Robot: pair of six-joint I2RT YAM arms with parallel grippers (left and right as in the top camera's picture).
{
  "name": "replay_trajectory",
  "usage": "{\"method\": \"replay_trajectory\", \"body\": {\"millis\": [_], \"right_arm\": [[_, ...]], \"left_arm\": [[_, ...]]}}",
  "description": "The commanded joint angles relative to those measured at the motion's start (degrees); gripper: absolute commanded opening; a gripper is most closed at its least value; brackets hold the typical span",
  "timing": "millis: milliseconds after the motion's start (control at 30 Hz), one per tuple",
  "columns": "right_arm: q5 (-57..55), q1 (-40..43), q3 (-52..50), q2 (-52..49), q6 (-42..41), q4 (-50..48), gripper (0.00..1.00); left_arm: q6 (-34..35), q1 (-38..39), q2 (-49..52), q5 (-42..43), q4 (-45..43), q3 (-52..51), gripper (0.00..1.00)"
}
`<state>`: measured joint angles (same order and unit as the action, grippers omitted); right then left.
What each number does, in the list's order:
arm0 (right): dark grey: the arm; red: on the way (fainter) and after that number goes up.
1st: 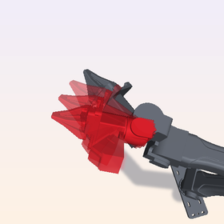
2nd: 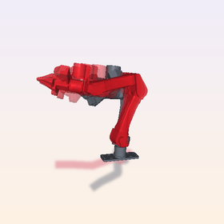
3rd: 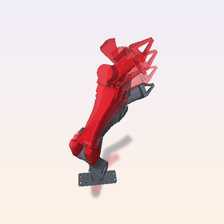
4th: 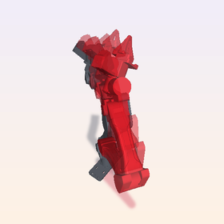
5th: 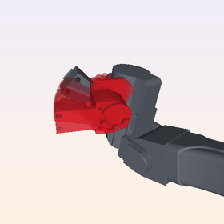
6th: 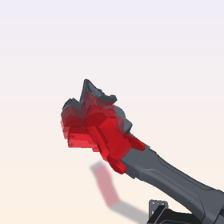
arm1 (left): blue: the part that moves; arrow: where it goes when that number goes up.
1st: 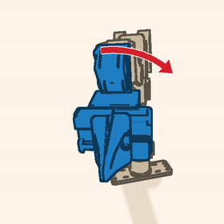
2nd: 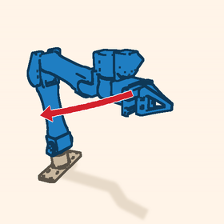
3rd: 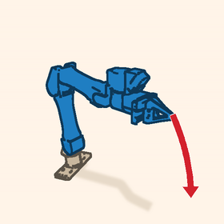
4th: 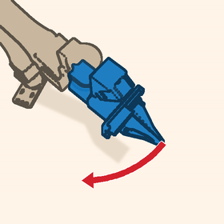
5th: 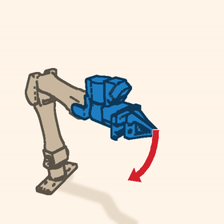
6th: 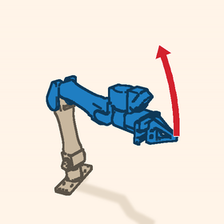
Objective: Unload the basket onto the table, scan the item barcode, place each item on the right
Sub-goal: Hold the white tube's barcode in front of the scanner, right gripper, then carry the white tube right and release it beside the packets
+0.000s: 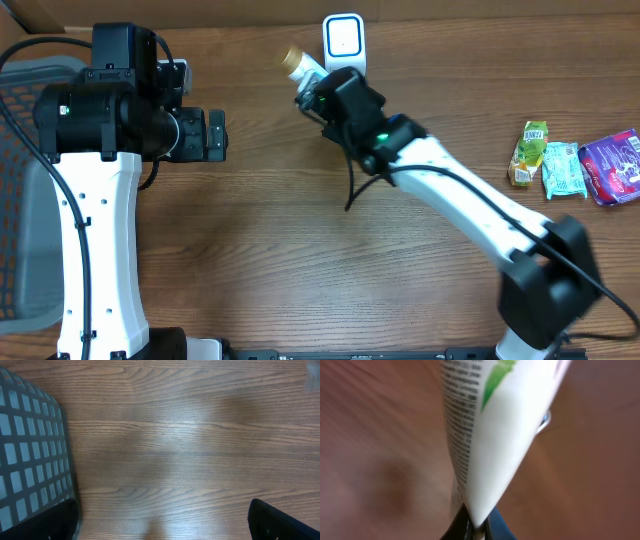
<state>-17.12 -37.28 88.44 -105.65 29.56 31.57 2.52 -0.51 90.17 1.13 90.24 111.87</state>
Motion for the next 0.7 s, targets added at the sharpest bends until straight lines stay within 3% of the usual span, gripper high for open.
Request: {"method": "replay_trajectory", "body": {"millis": [0,133,233,467,667], "right_arm": [[18.12,3.3,1.75,2.51,-20.81,5.29,0.04],[31.1,8.57,1.62,2.36,-27.28,15.89,0.04],[34.42,13.55,1.62,2.36,-29.46,22.08,0.04],[31.82,28.11,1.57,2.27,-29.75,27.98,0.04],[20.06,37.07,1.51,0.44,-29.4,30.51,0.04]], "left_arm": [[-1.27,-0.22,0.48,0.37,-0.13,0.2,1.0],[-1.27,-0.22,0.48,0.37,-0.13,0.2,1.0],[-1.27,-0.22,0.48,0.37,-0.11,0.2,1.0],[-1.27,-0.22,0.48,0.37,-0.13,0.2,0.99],[-1.27,-0.22,0.48,0.37,-0.11,0.2,1.0]]}}
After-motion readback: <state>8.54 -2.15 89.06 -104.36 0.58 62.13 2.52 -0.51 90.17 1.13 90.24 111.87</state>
